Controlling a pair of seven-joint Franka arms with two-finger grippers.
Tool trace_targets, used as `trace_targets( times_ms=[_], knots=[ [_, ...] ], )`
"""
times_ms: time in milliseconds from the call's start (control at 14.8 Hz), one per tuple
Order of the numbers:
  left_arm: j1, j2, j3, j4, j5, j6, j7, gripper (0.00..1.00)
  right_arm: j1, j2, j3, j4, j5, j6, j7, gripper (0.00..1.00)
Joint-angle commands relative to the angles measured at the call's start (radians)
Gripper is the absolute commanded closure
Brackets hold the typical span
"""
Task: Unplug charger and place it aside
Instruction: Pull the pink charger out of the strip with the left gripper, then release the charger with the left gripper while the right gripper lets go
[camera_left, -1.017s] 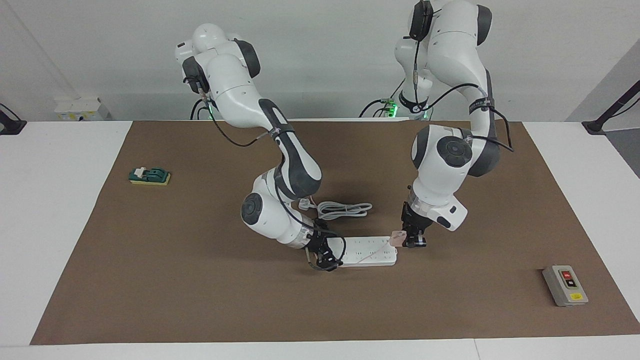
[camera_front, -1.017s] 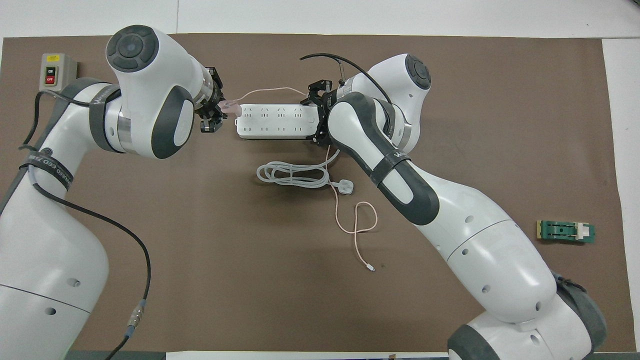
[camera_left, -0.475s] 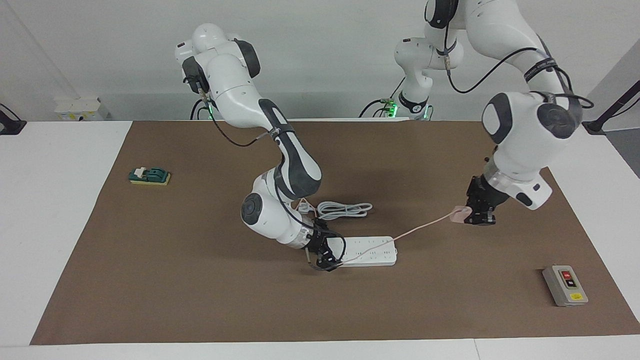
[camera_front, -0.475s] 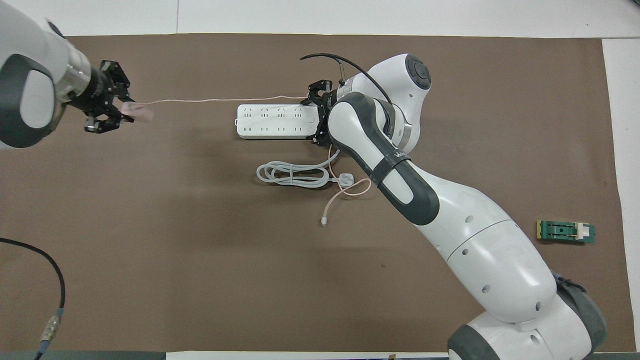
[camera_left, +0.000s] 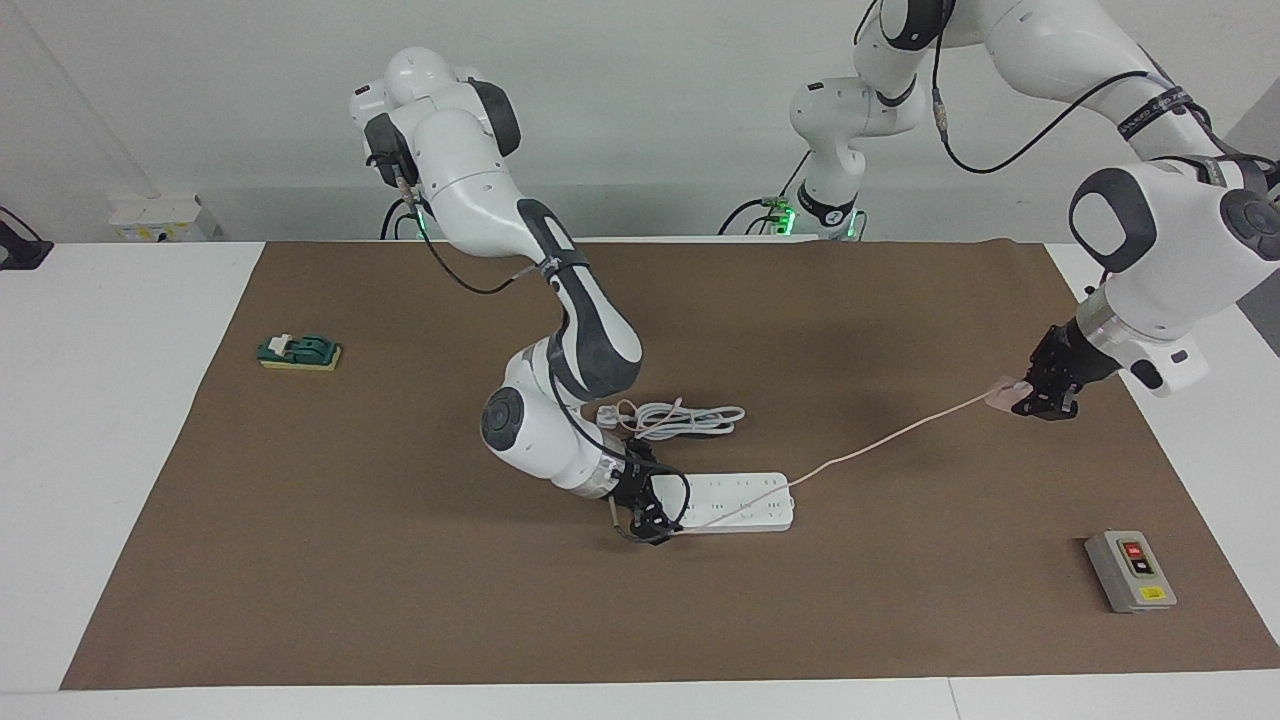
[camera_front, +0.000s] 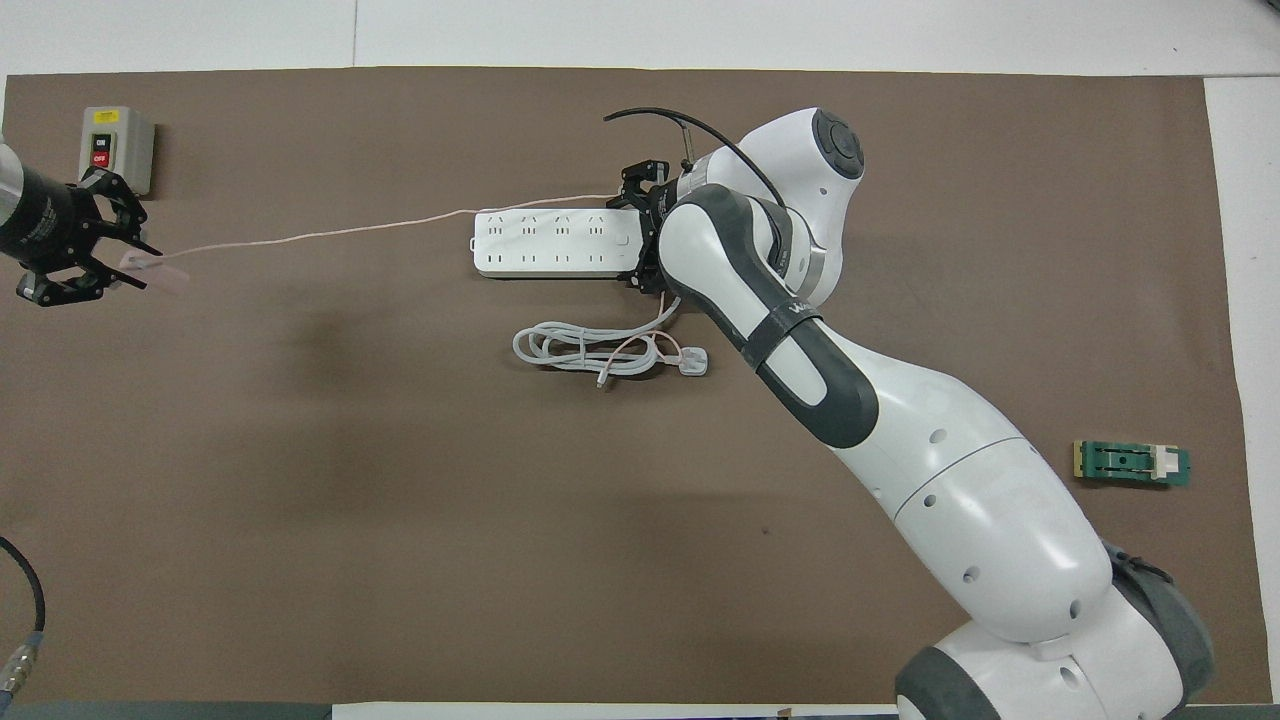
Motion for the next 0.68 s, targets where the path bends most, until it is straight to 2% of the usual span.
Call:
trace_targets(
  times_ms=[0, 136, 475, 542, 610],
  knots=[
    [0.02, -0.083, -0.006, -0.163, 0.016, 0.134, 0.06, 1.0, -0.021, -0.029, -0.011, -0.004, -0.014, -0.01, -0.009, 0.0],
    [0.031, -0.096, -0.006, -0.192, 0.016, 0.14, 0.097, 1.0, -0.033, -0.059, -0.011, -0.006, -0.02, -0.059, 0.015, 0.0],
    [0.039, -0.1, -0.006, -0.195, 0.016, 0.145, 0.124, 1.0, -0.067, -0.146, -0.014, -0.015, -0.023, -0.211, 0.046, 0.0],
    [0.04, -0.1, -0.006, -0.195, 0.016, 0.146, 0.126, 0.7, -0.07, -0.169, -0.022, -0.024, -0.024, -0.237, 0.048, 0.0],
    [0.039, -0.098, -0.005, -0.186, 0.016, 0.14, 0.123, 0.01, -0.07, -0.195, -0.04, -0.031, -0.024, -0.275, 0.048, 0.0]
  ],
)
